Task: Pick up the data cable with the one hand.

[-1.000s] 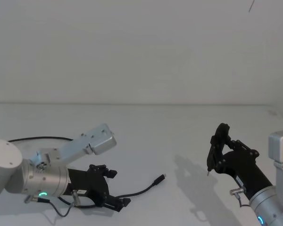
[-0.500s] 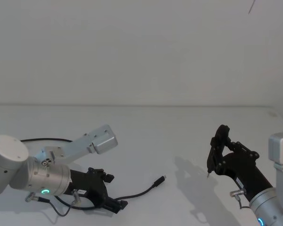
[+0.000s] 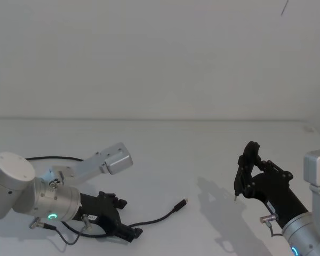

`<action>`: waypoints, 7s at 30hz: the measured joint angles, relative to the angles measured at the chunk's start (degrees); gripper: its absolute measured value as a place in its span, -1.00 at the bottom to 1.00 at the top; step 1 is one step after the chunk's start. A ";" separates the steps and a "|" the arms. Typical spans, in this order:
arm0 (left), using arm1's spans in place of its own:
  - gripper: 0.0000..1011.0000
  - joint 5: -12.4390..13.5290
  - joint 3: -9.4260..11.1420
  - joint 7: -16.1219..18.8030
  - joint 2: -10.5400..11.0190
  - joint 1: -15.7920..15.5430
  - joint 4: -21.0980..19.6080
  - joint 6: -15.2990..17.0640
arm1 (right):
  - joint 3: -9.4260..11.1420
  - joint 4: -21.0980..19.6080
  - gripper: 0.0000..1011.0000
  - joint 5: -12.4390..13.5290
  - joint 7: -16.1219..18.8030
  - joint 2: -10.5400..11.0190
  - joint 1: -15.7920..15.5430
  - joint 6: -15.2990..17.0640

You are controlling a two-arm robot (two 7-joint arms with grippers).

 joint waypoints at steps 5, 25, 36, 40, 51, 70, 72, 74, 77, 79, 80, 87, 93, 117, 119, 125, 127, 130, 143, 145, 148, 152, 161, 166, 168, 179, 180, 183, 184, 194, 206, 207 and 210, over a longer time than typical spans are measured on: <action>0.97 -0.31 0.12 -0.01 -0.11 -0.15 0.37 0.00 | 0.00 0.00 -0.45 0.00 0.00 0.00 0.00 0.00; -0.09 -0.91 0.34 -0.13 -0.31 -0.39 1.01 -0.18 | 0.00 0.00 -0.45 0.00 0.00 0.00 0.00 0.00; -0.80 -0.92 0.37 -0.13 -0.34 -0.43 1.12 -0.22 | 0.00 0.00 -0.45 0.00 0.00 0.00 0.00 0.00; -0.91 -0.94 0.37 -0.12 -0.35 -0.44 1.14 -0.24 | 0.00 0.00 -0.45 0.00 0.00 0.00 0.00 0.00; -0.91 -1.00 0.38 0.06 -0.15 -0.31 0.82 -1.17 | 0.28 0.00 -0.45 0.19 0.27 -0.03 -0.01 -0.03; -0.91 -0.52 -0.51 1.93 1.69 1.71 -4.93 -11.88 | 4.64 0.02 -0.45 11.06 8.90 0.07 1.13 -0.41; -0.91 -0.52 -0.61 2.07 1.86 1.88 -5.64 -12.89 | 5.01 0.11 -0.45 12.36 10.09 0.19 1.55 -0.41; -0.91 -0.54 -0.68 2.17 1.96 1.98 -6.05 -13.47 | 5.18 0.19 -0.45 12.95 10.63 0.26 1.83 -0.41; -0.91 -0.57 -0.79 2.34 2.13 2.15 -6.75 -14.41 | 5.47 0.33 -0.45 14.23 11.84 0.39 2.40 -0.52; -0.91 -0.59 -0.84 2.44 2.22 2.25 -7.16 -15.00 | 5.61 0.43 -0.45 15.02 12.69 0.52 2.83 -0.77; -0.91 -0.60 -0.86 2.46 2.25 2.27 -7.28 -15.17 | 5.66 0.45 -0.45 15.23 12.91 0.56 2.97 -0.85; -0.91 -0.65 -0.98 2.65 2.43 2.46 -8.08 -16.30 | 5.95 0.49 -0.45 17.00 14.87 1.10 4.13 -1.40; -0.91 -0.68 -1.03 2.74 2.52 2.56 -8.46 -16.83 | 6.01 0.77 -0.45 18.10 16.03 1.52 5.00 -1.50; -0.91 -0.73 -1.14 2.88 2.66 2.70 -9.06 -17.71 | 3.85 3.45 -0.45 22.46 19.67 2.46 8.94 0.49; -0.91 -0.73 -1.14 2.89 2.66 2.70 -9.08 -17.72 | 3.78 3.51 -0.45 22.60 19.74 2.52 9.07 0.55; -0.91 -0.72 -1.14 2.89 2.66 2.71 -9.12 -17.76 | 3.43 3.57 -0.45 23.13 20.01 2.75 9.36 0.69; -0.91 -0.73 -1.13 2.89 2.66 2.71 -9.13 -17.77 | 3.38 3.57 -0.45 23.24 20.03 2.83 9.39 0.71; -0.91 -0.73 -1.13 2.89 2.66 2.71 -9.14 -17.79 | 3.22 3.55 -0.45 23.43 20.05 2.98 9.47 0.74; -0.91 -0.73 -1.13 2.88 2.66 2.71 -9.14 -17.81 | 2.68 3.28 -0.45 23.81 19.83 3.72 9.46 0.68; -0.91 -0.72 -1.13 2.88 2.66 2.71 -9.14 -17.81 | 2.57 3.19 -0.45 23.83 19.77 3.84 9.43 0.65; -0.91 -0.72 -1.13 2.88 2.66 2.71 -9.14 -17.81 | 2.41 3.09 -0.45 23.86 19.65 4.02 9.40 0.59; -0.91 -0.73 -1.12 2.88 2.66 2.71 -9.15 -17.81 | 2.18 3.01 -0.45 23.88 19.55 4.21 9.40 0.49; -0.91 -0.72 -1.13 2.88 2.66 2.71 -9.14 -17.81 | 1.63 2.95 -0.45 23.96 19.35 4.51 9.55 0.33; -0.91 -0.73 -1.13 2.88 2.66 2.70 -9.14 -17.81 | 1.47 2.92 -0.45 23.99 19.29 4.62 9.62 0.27; -0.91 -0.72 -1.13 2.88 2.66 2.71 -9.14 -17.81 | 1.43 2.91 -0.45 24.00 19.28 4.65 9.63 0.26; -0.91 -0.72 -1.13 2.88 2.66 2.71 -9.14 -17.81 | 1.26 2.90 -0.45 24.09 19.18 4.79 9.69 0.01; -0.91 -0.73 -1.13 2.88 2.66 2.70 -9.14 -17.81 | 1.25 2.90 -0.45 24.09 19.18 4.80 9.69 -0.02; -0.91 -0.73 -1.13 2.88 2.66 2.70 -9.14 -17.81 | 1.22 2.94 -0.45 24.12 19.13 4.86 9.70 -0.24; -0.91 -0.72 -1.13 2.88 2.66 2.70 -9.13 -17.81 | 1.21 2.97 -0.45 24.13 19.08 4.89 9.71 -0.35; -0.91 -0.72 -1.13 2.88 2.66 2.70 -9.14 -17.81 | 1.03 3.20 -0.45 24.50 18.97 5.26 9.76 -0.86; -0.91 -0.72 -1.13 2.88 2.66 2.70 -9.14 -17.81 | 0.69 3.49 -0.45 25.67 19.30 5.86 9.94 -0.68; -0.91 -0.72 -1.13 2.88 2.66 2.70 -9.14 -17.81 | 0.69 3.49 -0.45 25.67 19.30 5.86 9.94 -0.68; -0.91 -0.72 -1.13 2.88 2.66 2.70 -9.14 -17.81 | 0.58 3.57 -0.45 26.06 19.35 6.01 10.02 -0.58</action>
